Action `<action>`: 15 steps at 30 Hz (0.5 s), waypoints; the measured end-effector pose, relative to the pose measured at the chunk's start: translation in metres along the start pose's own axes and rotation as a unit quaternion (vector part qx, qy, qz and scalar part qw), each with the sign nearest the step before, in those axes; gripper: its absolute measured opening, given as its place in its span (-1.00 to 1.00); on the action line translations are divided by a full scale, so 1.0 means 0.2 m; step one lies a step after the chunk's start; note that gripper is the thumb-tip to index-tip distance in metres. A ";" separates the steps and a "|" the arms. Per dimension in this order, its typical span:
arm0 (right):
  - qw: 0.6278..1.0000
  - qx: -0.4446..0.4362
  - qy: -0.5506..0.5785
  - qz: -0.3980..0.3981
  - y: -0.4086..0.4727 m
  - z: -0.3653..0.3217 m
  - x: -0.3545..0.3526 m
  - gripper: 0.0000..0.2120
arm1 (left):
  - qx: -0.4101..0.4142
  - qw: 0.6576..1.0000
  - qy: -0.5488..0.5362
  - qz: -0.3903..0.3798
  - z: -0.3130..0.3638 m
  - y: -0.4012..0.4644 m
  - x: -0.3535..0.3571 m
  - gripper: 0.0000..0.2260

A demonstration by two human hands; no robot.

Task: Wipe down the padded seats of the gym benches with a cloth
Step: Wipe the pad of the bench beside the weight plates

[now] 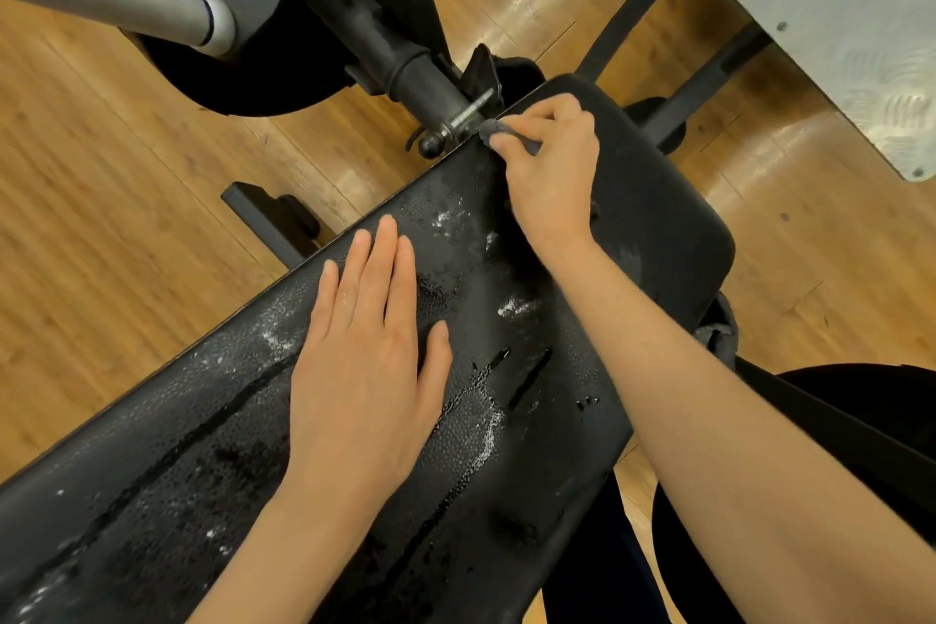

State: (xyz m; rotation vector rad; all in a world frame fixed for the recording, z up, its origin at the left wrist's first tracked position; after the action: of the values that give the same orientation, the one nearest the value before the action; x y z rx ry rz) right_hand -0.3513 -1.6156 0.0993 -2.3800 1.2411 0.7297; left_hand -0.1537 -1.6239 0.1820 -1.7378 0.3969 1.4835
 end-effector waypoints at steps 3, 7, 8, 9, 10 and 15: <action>0.998 -0.050 -0.023 -0.032 -0.14 -0.03 -0.03 -0.87 | -0.003 1.000 -0.005 -0.001 0.00 -0.01 0.00 -0.40; 0.994 -0.073 -0.012 -0.074 -0.07 0.00 -0.05 -0.88 | -0.003 1.000 -0.008 -0.002 0.00 0.00 0.00 -0.40; 0.998 -0.044 -0.003 -0.052 -0.01 0.01 -0.04 -0.80 | -0.003 1.000 -0.006 -0.001 0.00 0.00 0.00 -0.40; 0.999 -0.016 -0.008 -0.032 0.02 -0.01 -0.03 -0.82 | -0.003 1.000 -0.003 0.000 0.00 0.00 0.00 -0.40; 1.000 -0.004 -0.019 -0.017 0.01 -0.02 -0.01 -0.92 | -0.003 1.000 -0.002 0.001 -0.01 0.00 0.00 -0.40; 0.998 -0.009 0.036 -0.052 -0.11 -0.02 -0.02 -0.86 | -0.006 1.000 -0.004 -0.002 0.00 0.00 0.00 -0.40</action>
State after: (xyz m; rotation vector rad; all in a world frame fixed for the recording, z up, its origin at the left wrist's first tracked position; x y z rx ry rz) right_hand -0.3344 -1.6036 0.1070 -2.4846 1.1316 0.6314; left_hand -0.1539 -1.6232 0.1828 -1.7410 0.3807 1.4920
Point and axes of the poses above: each hand's wrist, its own y-axis towards the middle knuckle, its own x-axis out of the palm, z = x × y, the point moved 2 cm from there along y, towards the middle knuckle, and after that the axes turned 5 degrees about -x, right-handed, at the moved point
